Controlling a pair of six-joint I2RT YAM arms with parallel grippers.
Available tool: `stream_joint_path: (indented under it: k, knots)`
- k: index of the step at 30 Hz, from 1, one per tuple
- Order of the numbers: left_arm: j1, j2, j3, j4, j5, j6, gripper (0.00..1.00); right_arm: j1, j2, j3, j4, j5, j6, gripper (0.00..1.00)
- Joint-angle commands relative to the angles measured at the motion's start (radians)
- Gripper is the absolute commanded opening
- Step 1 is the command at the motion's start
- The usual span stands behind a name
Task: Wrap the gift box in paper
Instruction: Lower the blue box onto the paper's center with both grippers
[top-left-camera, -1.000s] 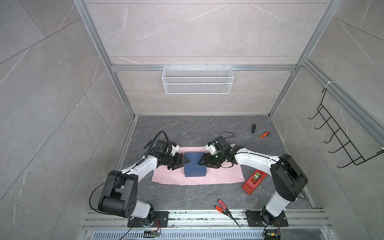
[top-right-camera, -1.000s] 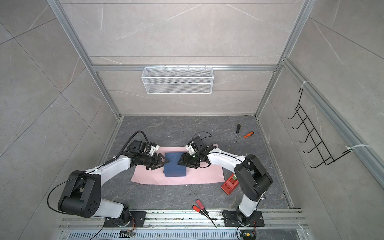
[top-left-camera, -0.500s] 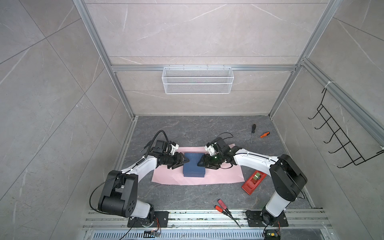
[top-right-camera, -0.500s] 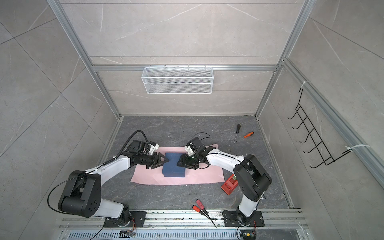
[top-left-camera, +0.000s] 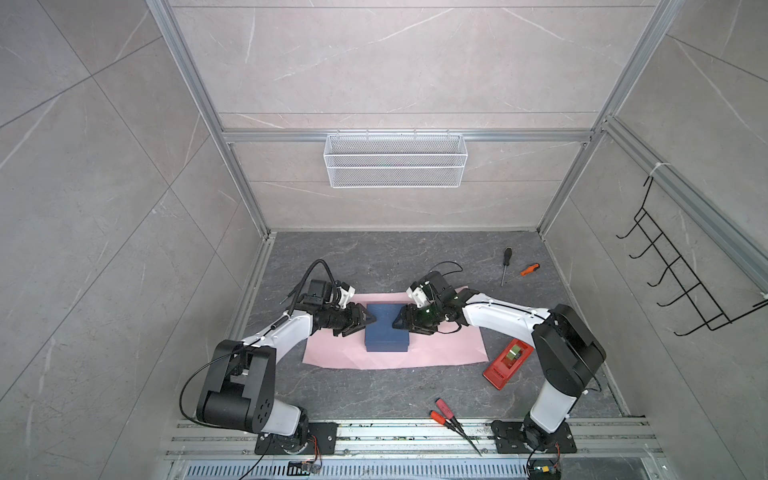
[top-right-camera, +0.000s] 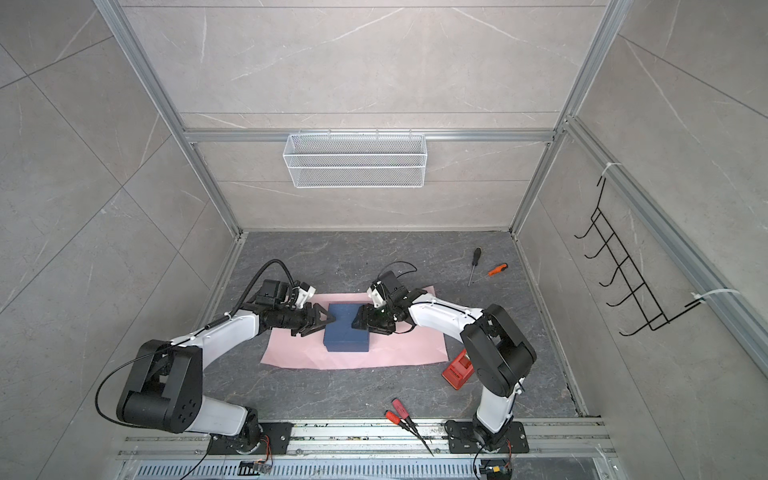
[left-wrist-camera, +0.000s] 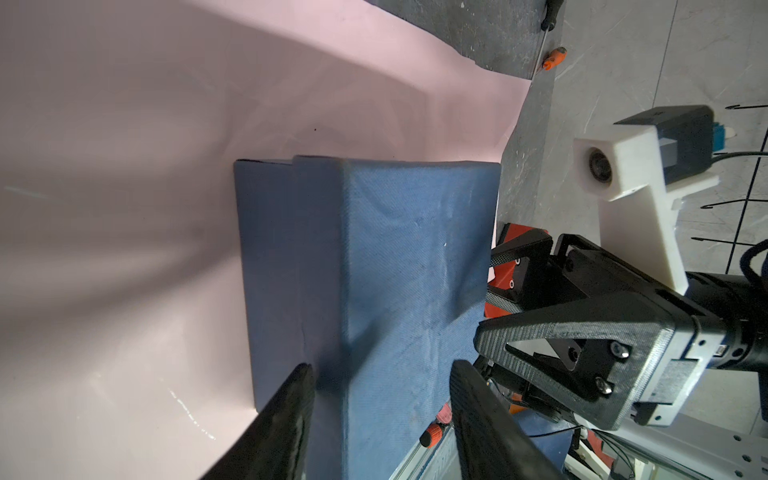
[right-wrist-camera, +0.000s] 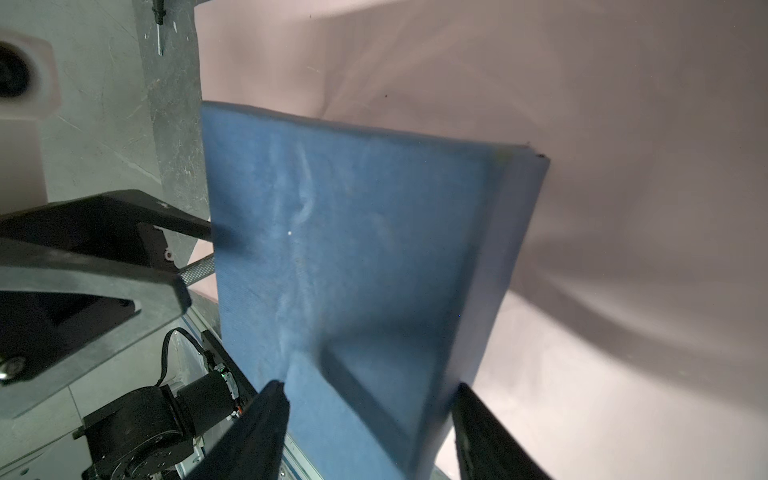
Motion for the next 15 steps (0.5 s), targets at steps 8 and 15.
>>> stream_joint_path:
  k: [8,15]
  knots:
    - [0.005,-0.003,0.023,0.028,0.025,-0.005,0.55,0.001,0.036,0.062,-0.032,0.003,-0.032,0.65]
    - [0.017,-0.009,0.015,0.036,0.019,-0.007,0.55,0.001,0.046,0.079,-0.035,-0.002,-0.035,0.65]
